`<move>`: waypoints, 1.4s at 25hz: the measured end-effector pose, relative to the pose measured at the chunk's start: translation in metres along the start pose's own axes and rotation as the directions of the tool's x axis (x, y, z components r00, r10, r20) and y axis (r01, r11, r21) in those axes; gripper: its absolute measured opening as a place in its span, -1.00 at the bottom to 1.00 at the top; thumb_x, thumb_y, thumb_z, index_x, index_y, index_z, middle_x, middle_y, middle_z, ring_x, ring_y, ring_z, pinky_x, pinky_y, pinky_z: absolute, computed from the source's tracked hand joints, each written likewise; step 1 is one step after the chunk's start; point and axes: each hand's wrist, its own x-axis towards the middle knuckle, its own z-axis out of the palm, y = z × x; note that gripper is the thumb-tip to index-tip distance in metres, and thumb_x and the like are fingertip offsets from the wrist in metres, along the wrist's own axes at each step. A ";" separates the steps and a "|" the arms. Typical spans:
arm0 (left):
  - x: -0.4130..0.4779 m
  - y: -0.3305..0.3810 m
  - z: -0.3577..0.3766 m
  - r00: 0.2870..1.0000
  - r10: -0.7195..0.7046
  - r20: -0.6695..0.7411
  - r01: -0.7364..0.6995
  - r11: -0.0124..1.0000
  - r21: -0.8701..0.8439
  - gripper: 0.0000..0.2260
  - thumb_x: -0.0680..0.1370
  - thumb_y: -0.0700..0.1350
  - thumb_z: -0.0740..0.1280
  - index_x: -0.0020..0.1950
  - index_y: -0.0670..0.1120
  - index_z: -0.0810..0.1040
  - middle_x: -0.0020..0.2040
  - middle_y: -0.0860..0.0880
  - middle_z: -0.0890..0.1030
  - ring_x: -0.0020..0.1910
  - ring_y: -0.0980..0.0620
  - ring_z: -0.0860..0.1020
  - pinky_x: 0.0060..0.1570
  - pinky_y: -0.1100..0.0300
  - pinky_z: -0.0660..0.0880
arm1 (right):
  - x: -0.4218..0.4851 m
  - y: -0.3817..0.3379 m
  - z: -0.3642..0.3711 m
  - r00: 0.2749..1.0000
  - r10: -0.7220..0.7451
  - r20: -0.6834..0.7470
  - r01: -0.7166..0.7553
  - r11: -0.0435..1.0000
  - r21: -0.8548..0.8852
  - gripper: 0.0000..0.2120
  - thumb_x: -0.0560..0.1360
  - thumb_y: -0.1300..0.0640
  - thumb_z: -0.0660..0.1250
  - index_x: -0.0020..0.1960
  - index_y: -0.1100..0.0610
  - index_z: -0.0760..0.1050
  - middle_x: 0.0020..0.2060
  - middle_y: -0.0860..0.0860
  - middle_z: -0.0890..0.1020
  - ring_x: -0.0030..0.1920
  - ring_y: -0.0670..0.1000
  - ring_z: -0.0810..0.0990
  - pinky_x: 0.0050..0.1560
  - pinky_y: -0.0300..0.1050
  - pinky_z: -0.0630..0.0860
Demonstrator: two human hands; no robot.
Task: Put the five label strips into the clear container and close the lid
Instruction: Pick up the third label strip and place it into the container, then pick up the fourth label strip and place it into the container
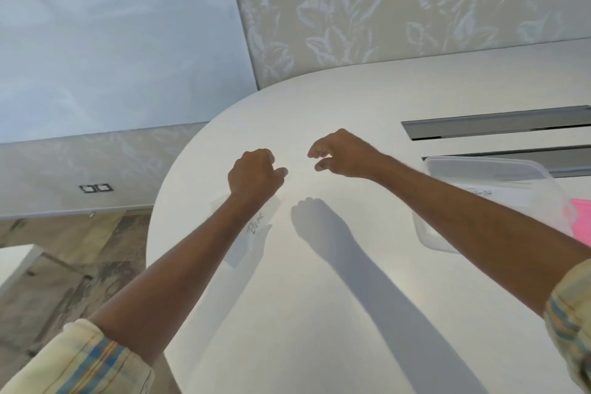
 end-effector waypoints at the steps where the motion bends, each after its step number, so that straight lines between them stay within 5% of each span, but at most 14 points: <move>1: -0.005 -0.016 -0.001 0.999 -0.035 0.015 0.035 0.999 0.017 -0.64 0.50 0.16 0.43 0.22 0.02 0.66 0.14 0.00 0.70 0.18 -0.13 0.65 -0.02 0.12 0.42 | 0.008 -0.012 0.011 0.999 -0.023 0.024 0.022 1.000 0.008 -0.67 0.49 0.20 0.53 0.26 0.12 0.66 0.16 0.02 0.72 0.16 0.02 0.67 0.21 0.02 0.60; 8: -0.041 -0.093 0.012 0.969 -0.196 0.151 0.177 0.975 0.134 -0.55 0.49 0.23 0.45 0.22 -0.06 0.64 0.12 -0.05 0.69 0.05 -0.13 0.64 -0.12 0.13 0.42 | 0.045 -0.076 0.081 0.972 -0.133 0.192 0.140 0.990 -0.024 -0.59 0.50 0.21 0.49 0.34 0.06 0.62 0.28 0.00 0.64 0.26 0.07 0.59 0.23 0.04 0.54; 17: -0.065 -0.125 0.027 0.941 -0.201 0.271 0.155 0.971 0.181 -0.52 0.43 0.11 0.56 0.26 -0.08 0.63 0.13 -0.07 0.65 0.09 -0.13 0.64 -0.14 0.12 0.44 | 0.058 -0.092 0.122 0.918 -0.172 0.358 0.289 0.908 -0.303 -0.51 0.54 0.33 0.35 0.41 -0.01 0.55 0.32 0.05 0.57 0.32 0.12 0.56 0.14 0.02 0.53; 27: -0.069 -0.135 0.028 0.974 -0.132 0.182 0.094 0.974 0.204 -0.82 0.49 -0.06 0.49 -0.01 -0.13 0.61 -0.04 -0.10 0.65 -0.05 -0.19 0.63 -0.21 0.13 0.40 | 0.060 -0.089 0.133 0.939 -0.159 0.305 0.260 0.910 -0.324 -0.62 0.51 0.27 0.35 0.25 -0.04 0.63 0.17 0.01 0.64 0.18 0.13 0.62 0.01 -0.04 0.47; 35: -0.063 -0.131 0.025 0.996 -0.035 0.087 0.021 0.988 0.155 -0.71 0.55 -0.11 0.40 0.27 -0.04 0.66 0.14 -0.08 0.69 0.12 -0.18 0.64 0.00 0.06 0.53 | 0.048 -0.080 0.110 0.955 -0.133 0.265 0.219 0.918 -0.329 -0.65 0.47 0.23 0.45 0.23 0.01 0.65 0.14 0.01 0.68 0.18 0.12 0.62 0.00 -0.04 0.46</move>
